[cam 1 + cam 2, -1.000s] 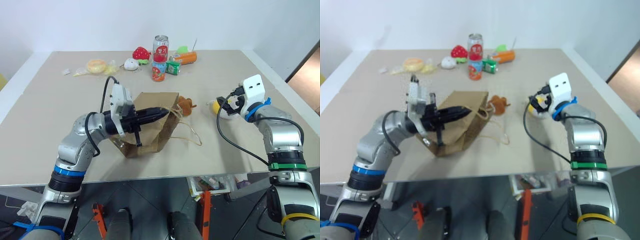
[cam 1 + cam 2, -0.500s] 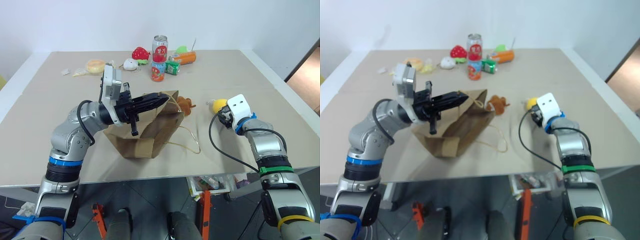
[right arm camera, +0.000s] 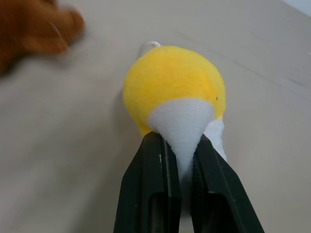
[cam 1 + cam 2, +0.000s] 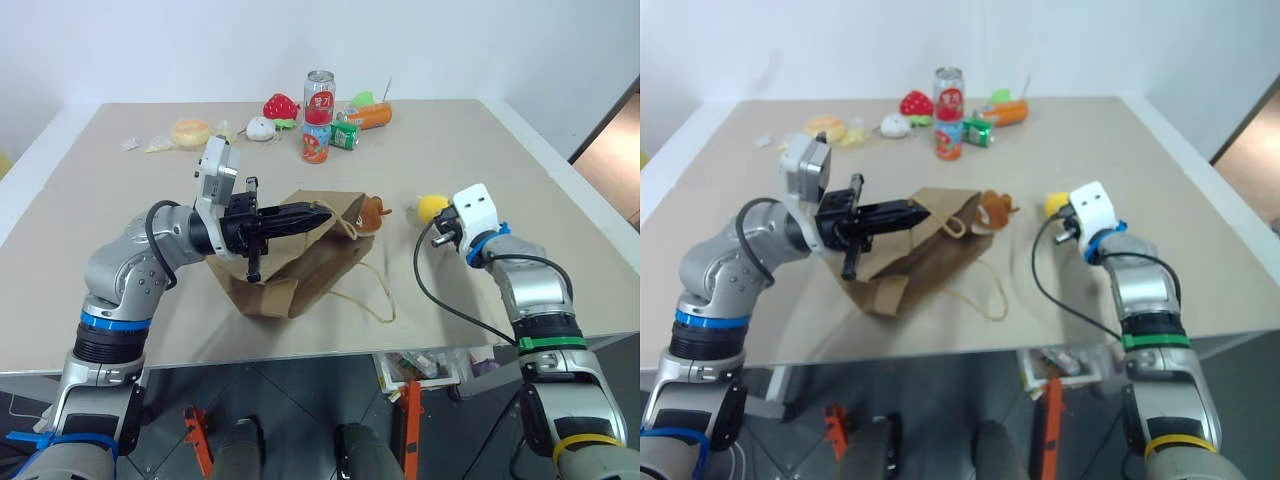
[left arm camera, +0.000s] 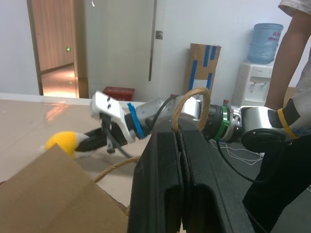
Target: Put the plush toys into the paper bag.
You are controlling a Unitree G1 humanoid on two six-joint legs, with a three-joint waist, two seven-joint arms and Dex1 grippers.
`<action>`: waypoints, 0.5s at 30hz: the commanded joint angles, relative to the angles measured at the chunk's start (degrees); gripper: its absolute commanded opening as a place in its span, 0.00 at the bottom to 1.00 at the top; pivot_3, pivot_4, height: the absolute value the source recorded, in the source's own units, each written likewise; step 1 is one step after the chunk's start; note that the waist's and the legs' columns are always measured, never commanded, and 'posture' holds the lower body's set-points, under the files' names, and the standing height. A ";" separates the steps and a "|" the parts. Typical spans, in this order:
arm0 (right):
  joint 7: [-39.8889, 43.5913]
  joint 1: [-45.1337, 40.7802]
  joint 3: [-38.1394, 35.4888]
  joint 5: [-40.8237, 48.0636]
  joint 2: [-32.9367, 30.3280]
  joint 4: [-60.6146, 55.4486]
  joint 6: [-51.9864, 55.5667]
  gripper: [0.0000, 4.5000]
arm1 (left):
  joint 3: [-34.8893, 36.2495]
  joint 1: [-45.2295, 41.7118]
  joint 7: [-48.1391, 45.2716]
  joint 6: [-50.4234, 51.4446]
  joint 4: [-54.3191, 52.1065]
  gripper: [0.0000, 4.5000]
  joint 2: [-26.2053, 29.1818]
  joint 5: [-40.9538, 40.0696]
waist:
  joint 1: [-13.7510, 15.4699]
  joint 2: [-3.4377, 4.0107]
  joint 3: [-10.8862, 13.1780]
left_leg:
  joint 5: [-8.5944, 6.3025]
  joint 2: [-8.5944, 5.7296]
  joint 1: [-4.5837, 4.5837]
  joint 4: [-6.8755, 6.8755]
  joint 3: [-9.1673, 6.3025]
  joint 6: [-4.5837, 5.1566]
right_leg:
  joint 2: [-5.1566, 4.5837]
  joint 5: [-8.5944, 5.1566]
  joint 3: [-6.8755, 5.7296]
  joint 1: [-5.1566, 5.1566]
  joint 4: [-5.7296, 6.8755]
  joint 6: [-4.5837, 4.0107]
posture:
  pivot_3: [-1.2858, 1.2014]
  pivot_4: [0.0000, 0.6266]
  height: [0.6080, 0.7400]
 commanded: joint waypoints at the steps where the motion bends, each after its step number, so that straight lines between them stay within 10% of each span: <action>1: 14.34 1.92 -10.15 19.84 -6.76 -20.38 10.36 0.01 | 0.90 -1.21 0.43 -0.05 -1.97 0.00 -0.23 -0.78 | 0.03 0.06 0.03 | 0.00 0.00 0.00 0.00 0.00 0.00 | 0.00 0.00 0.00 0.00 0.00 0.00 | 0.52 0.24 1.00; 15: 25.07 15.46 -2.35 27.40 -14.76 -40.30 18.18 0.01 | 0.56 -1.52 0.66 -0.44 -2.00 0.00 -0.85 -0.13 | -0.01 0.04 0.04 | -0.03 0.00 0.10 0.08 -0.03 -0.02 | -0.01 0.04 -0.01 0.05 -0.02 -0.09 | 0.52 0.24 1.00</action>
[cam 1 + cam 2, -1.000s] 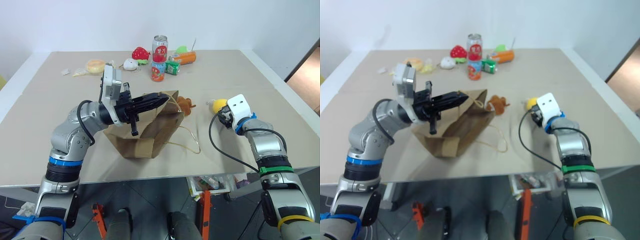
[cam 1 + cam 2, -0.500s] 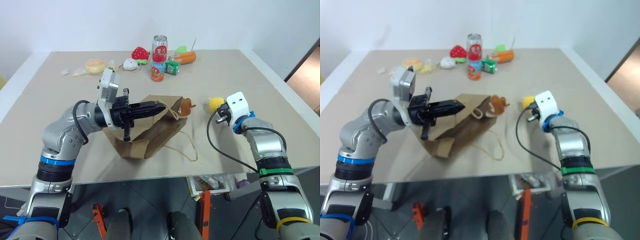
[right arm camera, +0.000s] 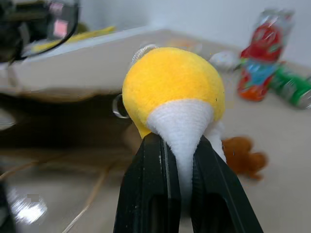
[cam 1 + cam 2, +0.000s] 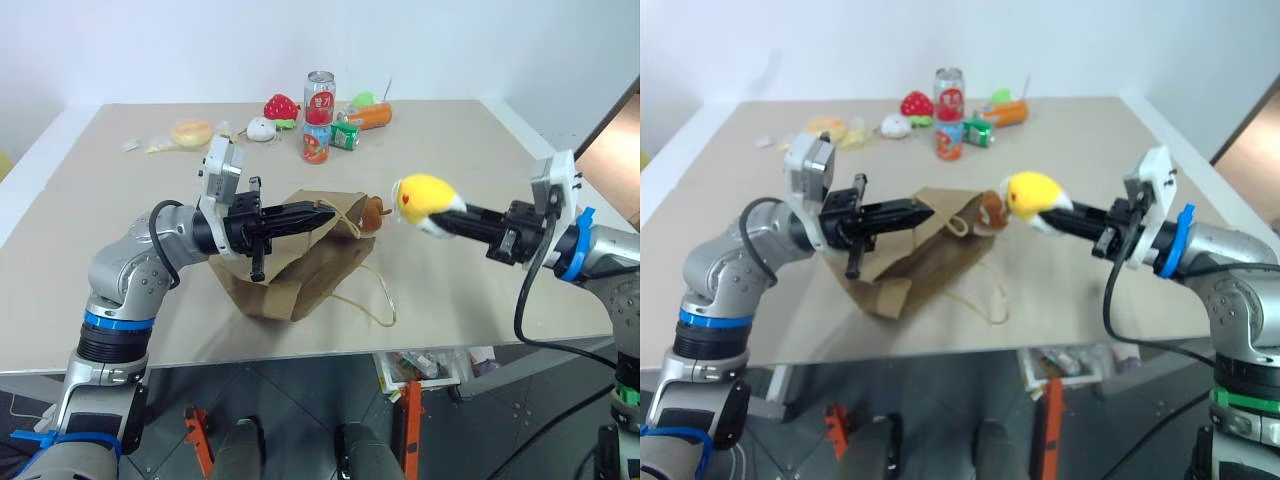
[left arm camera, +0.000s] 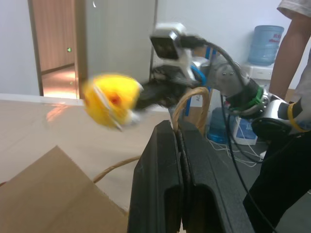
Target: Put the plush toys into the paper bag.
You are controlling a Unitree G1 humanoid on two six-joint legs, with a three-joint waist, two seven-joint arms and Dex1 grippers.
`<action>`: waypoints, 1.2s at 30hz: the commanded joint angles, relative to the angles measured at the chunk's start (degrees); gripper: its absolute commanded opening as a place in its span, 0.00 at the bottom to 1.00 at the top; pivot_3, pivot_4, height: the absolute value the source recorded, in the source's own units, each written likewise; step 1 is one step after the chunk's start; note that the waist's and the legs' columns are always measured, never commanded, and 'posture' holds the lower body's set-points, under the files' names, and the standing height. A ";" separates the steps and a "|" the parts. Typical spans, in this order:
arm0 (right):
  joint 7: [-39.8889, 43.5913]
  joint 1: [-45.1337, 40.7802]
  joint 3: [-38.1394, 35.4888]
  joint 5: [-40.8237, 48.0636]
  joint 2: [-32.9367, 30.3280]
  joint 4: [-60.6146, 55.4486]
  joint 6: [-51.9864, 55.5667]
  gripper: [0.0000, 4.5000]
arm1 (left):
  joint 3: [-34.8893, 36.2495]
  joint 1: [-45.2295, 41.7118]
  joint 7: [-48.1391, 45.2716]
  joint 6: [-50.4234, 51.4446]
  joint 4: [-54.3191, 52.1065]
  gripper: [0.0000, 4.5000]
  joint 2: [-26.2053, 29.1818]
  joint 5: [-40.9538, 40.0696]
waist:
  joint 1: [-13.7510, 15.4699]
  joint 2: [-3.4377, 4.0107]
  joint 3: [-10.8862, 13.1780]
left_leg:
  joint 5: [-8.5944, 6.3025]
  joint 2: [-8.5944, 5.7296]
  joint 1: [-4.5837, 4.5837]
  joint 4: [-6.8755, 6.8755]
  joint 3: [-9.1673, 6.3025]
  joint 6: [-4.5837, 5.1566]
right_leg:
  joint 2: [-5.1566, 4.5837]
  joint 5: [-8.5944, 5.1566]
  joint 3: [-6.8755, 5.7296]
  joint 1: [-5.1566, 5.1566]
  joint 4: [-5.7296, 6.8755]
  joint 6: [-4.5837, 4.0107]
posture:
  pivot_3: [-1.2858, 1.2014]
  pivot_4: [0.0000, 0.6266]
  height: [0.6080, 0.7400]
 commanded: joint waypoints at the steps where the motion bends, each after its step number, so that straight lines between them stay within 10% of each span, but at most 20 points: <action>1: -1.29 -0.61 4.82 -0.63 1.02 -4.84 -0.70 0.01 | 0.62 -1.24 -0.44 -0.55 -1.86 0.00 0.10 -0.26 | 0.04 0.00 0.00 | 0.00 0.00 -0.01 0.00 0.00 0.00 | -0.01 0.00 0.00 0.00 0.00 0.00 | 0.52 0.24 1.00; 29: -16.61 -12.47 31.36 -25.51 23.20 16.63 -14.86 0.01 | 0.87 -1.72 0.43 -1.14 -2.06 0.00 -0.77 0.15 | 0.14 -0.06 -0.02 | 0.00 -0.01 -0.09 0.02 0.00 0.00 | 0.02 -0.02 0.00 -0.02 0.00 0.05 | 0.52 0.24 1.00; 36: -17.70 -14.17 25.62 -22.21 26.80 18.70 -11.95 0.56 | 1.10 -1.60 0.65 -0.93 -2.20 0.00 -0.70 0.25 | 0.13 -0.08 -0.03 | 0.02 0.01 -0.08 -0.01 -0.03 0.01 | 0.07 0.04 0.00 -0.05 0.02 0.05 | 0.52 0.24 1.00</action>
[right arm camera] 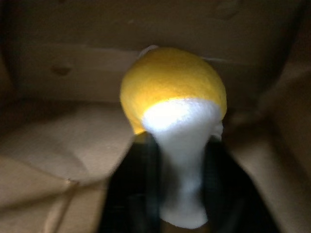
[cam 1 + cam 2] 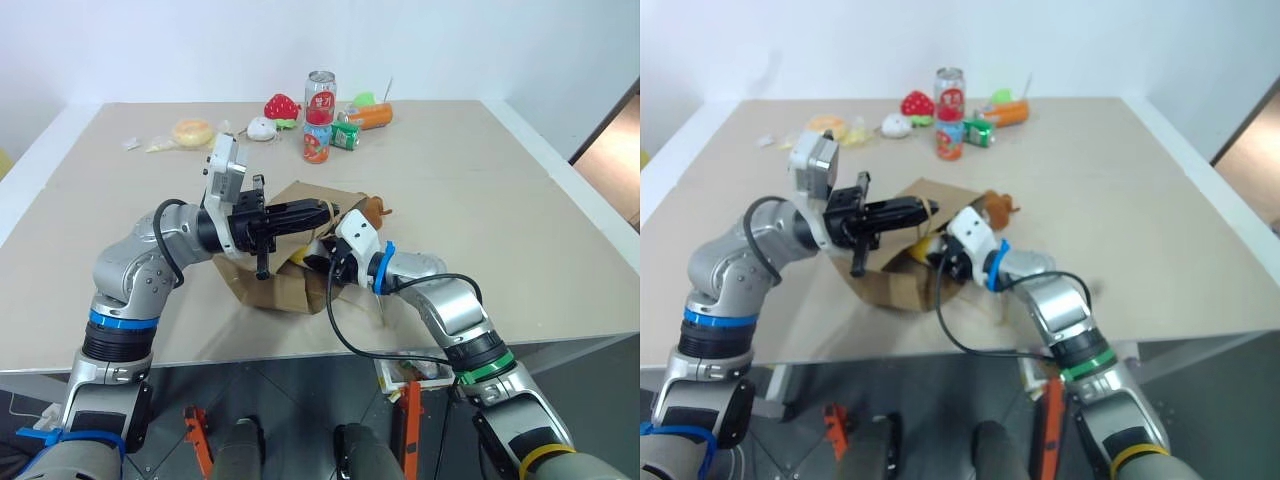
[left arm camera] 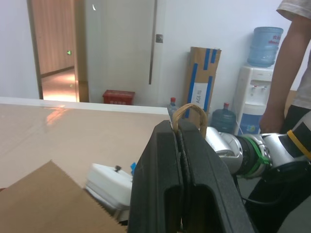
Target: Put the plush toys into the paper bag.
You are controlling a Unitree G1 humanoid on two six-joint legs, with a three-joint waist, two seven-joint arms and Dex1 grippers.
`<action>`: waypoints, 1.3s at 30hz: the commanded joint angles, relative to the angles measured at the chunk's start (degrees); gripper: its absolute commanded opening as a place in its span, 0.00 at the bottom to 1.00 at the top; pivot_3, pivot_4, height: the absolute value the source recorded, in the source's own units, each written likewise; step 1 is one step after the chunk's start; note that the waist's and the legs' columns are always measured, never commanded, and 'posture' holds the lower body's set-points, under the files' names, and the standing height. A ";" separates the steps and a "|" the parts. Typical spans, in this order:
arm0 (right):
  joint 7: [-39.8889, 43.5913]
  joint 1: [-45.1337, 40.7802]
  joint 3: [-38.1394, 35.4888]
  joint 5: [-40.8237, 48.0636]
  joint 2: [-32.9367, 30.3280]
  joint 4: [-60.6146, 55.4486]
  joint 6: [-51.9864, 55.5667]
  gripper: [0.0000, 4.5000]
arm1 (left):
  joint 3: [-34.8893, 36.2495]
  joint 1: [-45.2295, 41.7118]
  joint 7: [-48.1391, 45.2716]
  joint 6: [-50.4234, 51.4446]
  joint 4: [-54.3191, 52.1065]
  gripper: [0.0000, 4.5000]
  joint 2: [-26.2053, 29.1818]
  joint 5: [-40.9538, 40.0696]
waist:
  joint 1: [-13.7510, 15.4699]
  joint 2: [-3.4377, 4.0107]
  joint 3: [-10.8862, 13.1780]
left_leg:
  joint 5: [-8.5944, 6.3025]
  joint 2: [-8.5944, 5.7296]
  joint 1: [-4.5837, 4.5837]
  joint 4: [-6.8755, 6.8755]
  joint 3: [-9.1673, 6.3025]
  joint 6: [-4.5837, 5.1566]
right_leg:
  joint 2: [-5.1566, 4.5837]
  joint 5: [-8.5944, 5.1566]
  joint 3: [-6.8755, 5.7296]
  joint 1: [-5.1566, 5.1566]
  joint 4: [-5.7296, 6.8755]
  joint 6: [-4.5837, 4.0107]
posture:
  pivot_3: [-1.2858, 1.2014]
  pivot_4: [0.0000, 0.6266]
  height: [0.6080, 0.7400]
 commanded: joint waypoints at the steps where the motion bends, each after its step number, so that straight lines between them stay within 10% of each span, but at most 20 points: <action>1: 2.99 -1.26 -5.96 5.32 -0.92 -3.80 4.40 0.56 | 1.26 -1.14 0.08 -0.77 -2.09 0.00 0.32 -0.40 | 0.08 0.00 0.00 | 0.00 0.00 -0.01 0.00 0.00 0.00 | 0.00 -0.01 0.00 0.00 0.00 0.01 | 0.52 0.24 1.00; 10: 11.62 4.75 -14.44 17.95 -10.18 -19.68 15.03 0.56 | 0.88 -1.50 -0.58 -1.30 -0.90 0.00 -0.05 0.08 | 0.10 0.00 0.00 | 0.00 0.00 -0.03 -0.02 -0.01 0.00 | 0.00 -0.04 0.00 0.00 0.00 0.03 | 0.52 0.24 1.00; 19: 7.48 2.86 -8.74 14.10 -3.92 -15.96 12.16 0.56 | 0.81 -1.56 -0.62 -1.50 -0.76 0.00 -0.33 0.56 | -0.11 0.00 0.00 | -0.01 0.01 0.06 -0.01 -0.02 -0.01 | 0.02 0.00 0.00 0.00 0.00 -0.04 | 0.52 0.24 1.00; 24: 5.45 0.79 -5.76 9.74 -1.23 -10.47 9.52 0.98 | 1.04 -1.15 -0.27 -1.40 -1.38 0.00 0.07 0.50 | 0.08 -0.01 0.00 | 0.00 -0.01 -0.02 0.01 -0.02 -0.01 | -0.02 -0.01 0.01 0.01 -0.01 -0.03 | 0.52 0.24 1.00; 39: 16.05 9.17 -28.64 26.88 -17.73 -21.37 17.18 0.99 | 0.44 -1.13 -1.09 -1.98 -0.96 0.00 0.19 1.00 | 0.11 -0.01 0.01 | -0.02 -0.02 -0.08 -0.01 -0.01 -0.03 | -0.04 -0.10 0.01 -0.01 -0.05 0.04 | 0.52 0.24 1.00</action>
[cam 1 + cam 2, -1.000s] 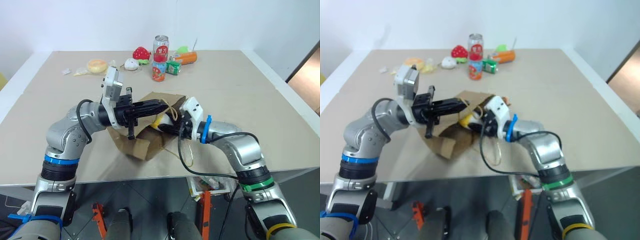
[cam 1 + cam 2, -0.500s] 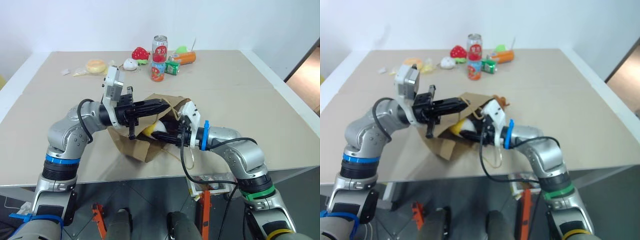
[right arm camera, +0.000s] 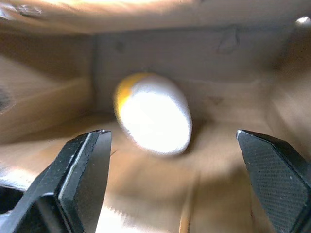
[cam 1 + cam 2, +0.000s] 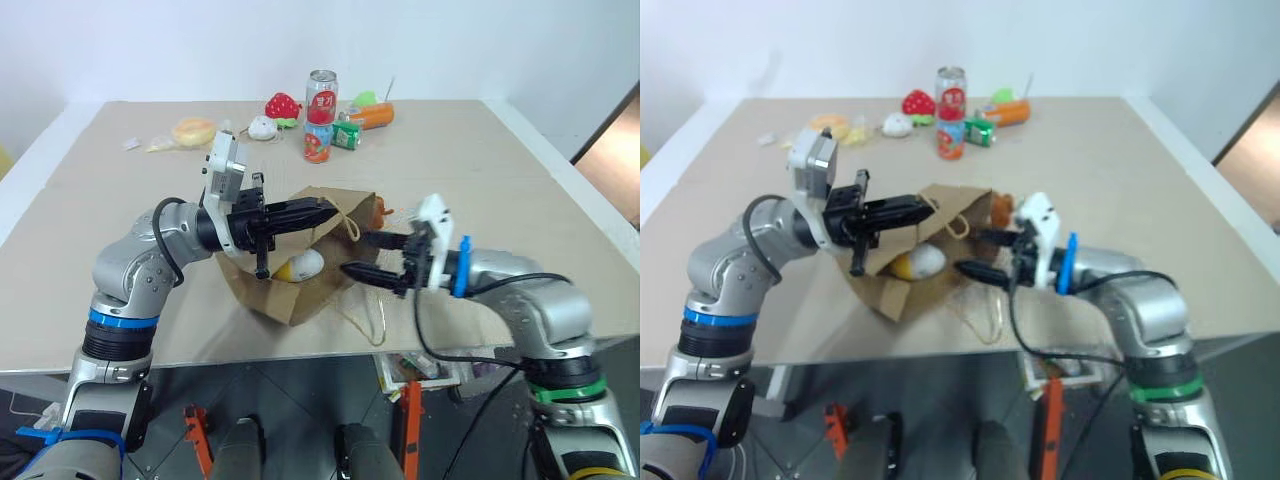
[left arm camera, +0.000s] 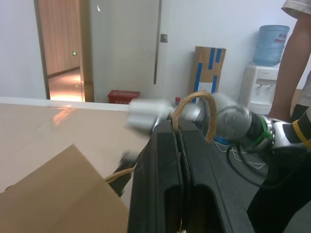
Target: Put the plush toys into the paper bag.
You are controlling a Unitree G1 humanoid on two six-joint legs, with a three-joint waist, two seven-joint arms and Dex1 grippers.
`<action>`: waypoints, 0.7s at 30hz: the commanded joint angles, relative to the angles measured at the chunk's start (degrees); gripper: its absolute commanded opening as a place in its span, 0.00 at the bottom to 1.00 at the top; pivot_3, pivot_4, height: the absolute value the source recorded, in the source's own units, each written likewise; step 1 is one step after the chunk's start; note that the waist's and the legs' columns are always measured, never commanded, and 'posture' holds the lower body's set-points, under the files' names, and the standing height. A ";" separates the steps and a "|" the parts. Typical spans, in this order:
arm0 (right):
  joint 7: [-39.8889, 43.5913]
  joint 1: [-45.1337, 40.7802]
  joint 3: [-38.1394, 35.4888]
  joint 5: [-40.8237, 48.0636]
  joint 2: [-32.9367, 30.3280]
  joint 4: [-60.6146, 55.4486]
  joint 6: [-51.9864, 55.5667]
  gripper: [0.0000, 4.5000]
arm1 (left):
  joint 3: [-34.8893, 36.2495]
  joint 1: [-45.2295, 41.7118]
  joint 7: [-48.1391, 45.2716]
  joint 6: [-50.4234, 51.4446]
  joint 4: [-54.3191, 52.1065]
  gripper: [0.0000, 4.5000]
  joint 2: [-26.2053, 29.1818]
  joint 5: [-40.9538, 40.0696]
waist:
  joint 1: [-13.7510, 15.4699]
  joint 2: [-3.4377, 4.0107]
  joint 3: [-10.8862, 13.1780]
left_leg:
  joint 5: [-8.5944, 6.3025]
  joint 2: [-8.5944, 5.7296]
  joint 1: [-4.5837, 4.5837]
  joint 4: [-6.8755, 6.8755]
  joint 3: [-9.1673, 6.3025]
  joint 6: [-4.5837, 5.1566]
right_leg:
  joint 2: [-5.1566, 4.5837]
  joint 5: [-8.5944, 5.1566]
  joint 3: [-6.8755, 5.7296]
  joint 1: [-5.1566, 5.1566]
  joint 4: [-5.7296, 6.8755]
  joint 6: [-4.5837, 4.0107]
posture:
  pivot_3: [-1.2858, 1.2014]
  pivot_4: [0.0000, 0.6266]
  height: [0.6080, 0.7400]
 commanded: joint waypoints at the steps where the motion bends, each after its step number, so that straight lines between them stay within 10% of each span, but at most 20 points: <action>1: 3.38 2.10 -11.31 6.12 -5.12 -3.05 -1.06 0.99 | 0.55 -0.80 -0.70 -1.18 -1.13 0.00 0.26 0.24 | -0.13 0.00 0.00 | 0.00 0.02 0.04 -0.01 0.00 0.00 | 0.03 0.01 -0.01 -0.01 0.01 -0.02 | 0.52 0.24 1.00; 10: -16.47 -13.38 0.14 -18.80 0.25 26.40 -15.79 0.99 | 0.46 -0.74 -1.23 -1.23 -1.18 0.00 0.32 0.61 | -0.33 -0.01 0.00 | 0.00 0.00 0.10 0.08 0.04 0.00 | 0.00 0.16 0.02 -0.01 0.00 -0.12 | 0.52 0.24 1.00; 21: -23.89 -23.66 0.89 -21.85 11.49 41.60 -20.38 0.99 | 0.73 -0.24 -0.85 -1.09 -1.92 0.00 0.20 0.60 | -0.20 0.05 0.04 | 0.00 -0.04 -0.02 -0.17 -0.01 0.05 | 0.09 0.00 0.13 -0.11 0.02 0.18 | 0.52 0.24 1.00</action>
